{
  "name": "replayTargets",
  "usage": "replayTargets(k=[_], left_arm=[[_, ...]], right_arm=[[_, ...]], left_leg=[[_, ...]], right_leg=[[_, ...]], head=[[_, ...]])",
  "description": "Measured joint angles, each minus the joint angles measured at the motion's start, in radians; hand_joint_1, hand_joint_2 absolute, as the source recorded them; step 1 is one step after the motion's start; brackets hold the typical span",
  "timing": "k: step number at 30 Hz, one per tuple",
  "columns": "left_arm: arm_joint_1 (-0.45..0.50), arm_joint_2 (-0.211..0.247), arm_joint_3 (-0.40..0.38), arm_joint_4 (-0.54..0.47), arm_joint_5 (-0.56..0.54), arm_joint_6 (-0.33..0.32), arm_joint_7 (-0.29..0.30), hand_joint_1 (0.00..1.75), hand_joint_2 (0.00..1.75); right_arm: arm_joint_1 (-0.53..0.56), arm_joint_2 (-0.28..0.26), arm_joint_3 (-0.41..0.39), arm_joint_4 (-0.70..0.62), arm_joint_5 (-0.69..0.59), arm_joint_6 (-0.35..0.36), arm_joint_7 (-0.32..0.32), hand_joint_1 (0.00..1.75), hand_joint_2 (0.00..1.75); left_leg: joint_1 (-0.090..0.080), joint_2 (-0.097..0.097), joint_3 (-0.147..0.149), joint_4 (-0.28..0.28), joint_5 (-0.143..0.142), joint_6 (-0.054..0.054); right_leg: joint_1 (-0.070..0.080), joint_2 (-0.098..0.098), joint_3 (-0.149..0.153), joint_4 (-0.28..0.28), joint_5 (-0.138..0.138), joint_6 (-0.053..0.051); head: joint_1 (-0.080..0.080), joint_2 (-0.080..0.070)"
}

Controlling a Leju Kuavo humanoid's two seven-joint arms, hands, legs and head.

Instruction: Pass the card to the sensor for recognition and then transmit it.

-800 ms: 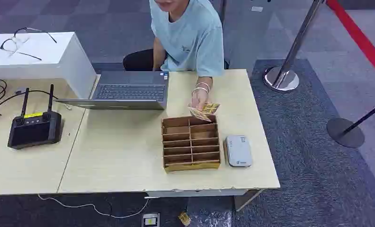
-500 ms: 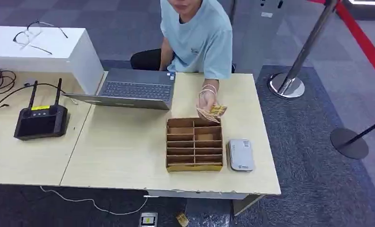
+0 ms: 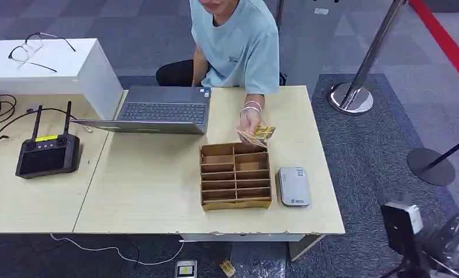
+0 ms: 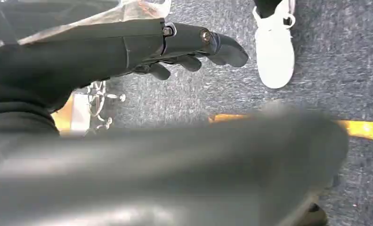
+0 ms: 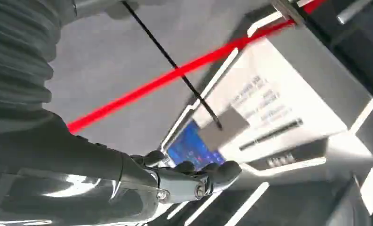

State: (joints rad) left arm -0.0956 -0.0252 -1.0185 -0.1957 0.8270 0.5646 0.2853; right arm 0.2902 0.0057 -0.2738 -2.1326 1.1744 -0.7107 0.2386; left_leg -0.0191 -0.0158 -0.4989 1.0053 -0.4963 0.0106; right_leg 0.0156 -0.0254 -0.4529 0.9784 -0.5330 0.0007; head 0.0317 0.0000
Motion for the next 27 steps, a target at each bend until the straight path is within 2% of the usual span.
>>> replayTargets(k=[3,5,12,17,27], left_arm=[[-0.002,0.000,0.000,0.000,0.004,0.002,-0.005,0.00,1.75],[-0.002,0.000,0.000,0.000,0.008,0.003,-0.004,0.00,1.75],[-0.006,0.000,-0.003,0.000,0.006,0.002,0.007,0.00,1.75],[-0.008,0.001,-0.014,0.000,0.003,0.001,0.013,0.00,1.75],[-0.011,0.005,-0.021,0.000,0.003,0.001,0.001,0.00,1.75]], right_arm=[[0.017,-0.057,0.041,-0.116,0.206,0.002,0.229,0.00,1.75],[0.034,-0.090,0.052,-0.161,0.221,0.003,0.303,0.00,1.75],[0.053,-0.150,0.071,-0.258,0.162,0.011,0.290,0.00,1.75],[0.077,-0.163,0.086,-0.283,0.064,0.012,0.206,0.00,1.75],[0.102,-0.231,0.188,-0.284,0.038,0.013,0.220,0.00,1.75]], left_leg=[[0.000,0.000,0.000,0.000,0.000,0.000],[-0.001,0.000,0.000,0.001,0.000,0.000],[-0.003,0.004,0.000,0.002,0.000,0.001],[-0.003,0.004,0.000,0.002,0.000,0.001],[-0.003,0.004,0.000,0.002,-0.001,0.002]], right_leg=[[-0.001,0.000,0.000,0.000,0.000,0.000],[-0.001,0.000,0.000,0.000,0.000,0.001],[-0.003,0.002,0.000,0.000,0.002,0.003],[-0.003,0.002,0.000,0.000,0.002,0.003],[-0.002,0.002,0.000,0.000,0.002,0.003]], head=[[0.000,0.000],[0.000,0.000],[0.000,0.000],[0.000,0.000],[0.000,0.000]])
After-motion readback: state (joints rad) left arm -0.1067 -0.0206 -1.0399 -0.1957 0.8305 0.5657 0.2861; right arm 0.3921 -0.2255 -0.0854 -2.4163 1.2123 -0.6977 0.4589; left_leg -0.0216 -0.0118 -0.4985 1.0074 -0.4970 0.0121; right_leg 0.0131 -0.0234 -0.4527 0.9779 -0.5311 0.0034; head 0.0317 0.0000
